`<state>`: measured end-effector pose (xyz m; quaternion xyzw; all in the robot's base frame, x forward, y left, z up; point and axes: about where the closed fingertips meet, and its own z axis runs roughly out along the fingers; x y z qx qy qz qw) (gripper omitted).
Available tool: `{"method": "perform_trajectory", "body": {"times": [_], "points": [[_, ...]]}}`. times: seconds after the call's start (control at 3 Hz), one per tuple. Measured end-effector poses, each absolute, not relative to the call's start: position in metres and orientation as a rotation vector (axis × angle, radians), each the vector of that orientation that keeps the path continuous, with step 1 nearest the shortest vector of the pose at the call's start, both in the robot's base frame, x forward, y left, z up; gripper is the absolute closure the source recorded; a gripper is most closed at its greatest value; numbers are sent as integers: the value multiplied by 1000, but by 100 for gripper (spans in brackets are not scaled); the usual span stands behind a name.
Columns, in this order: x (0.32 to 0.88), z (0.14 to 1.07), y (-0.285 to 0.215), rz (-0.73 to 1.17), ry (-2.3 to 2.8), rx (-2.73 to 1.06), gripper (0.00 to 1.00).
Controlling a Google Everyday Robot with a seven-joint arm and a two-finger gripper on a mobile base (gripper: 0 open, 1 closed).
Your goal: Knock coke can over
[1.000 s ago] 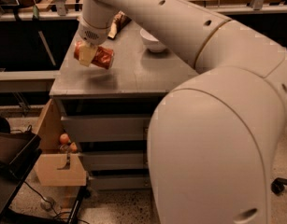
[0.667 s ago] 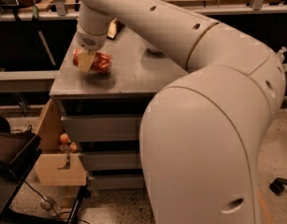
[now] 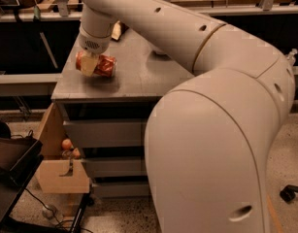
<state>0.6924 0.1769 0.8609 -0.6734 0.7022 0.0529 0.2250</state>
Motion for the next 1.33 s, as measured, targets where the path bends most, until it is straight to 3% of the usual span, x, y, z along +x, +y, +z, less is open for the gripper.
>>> {"method": "perform_trajectory", "body": {"times": [0.67,1.0,1.33], "points": [[692,856,179,149,1940,-1865,13],[691,854,180,151,1941,-1869,0],[691,854,180,151,1941,-1869,0]]}}
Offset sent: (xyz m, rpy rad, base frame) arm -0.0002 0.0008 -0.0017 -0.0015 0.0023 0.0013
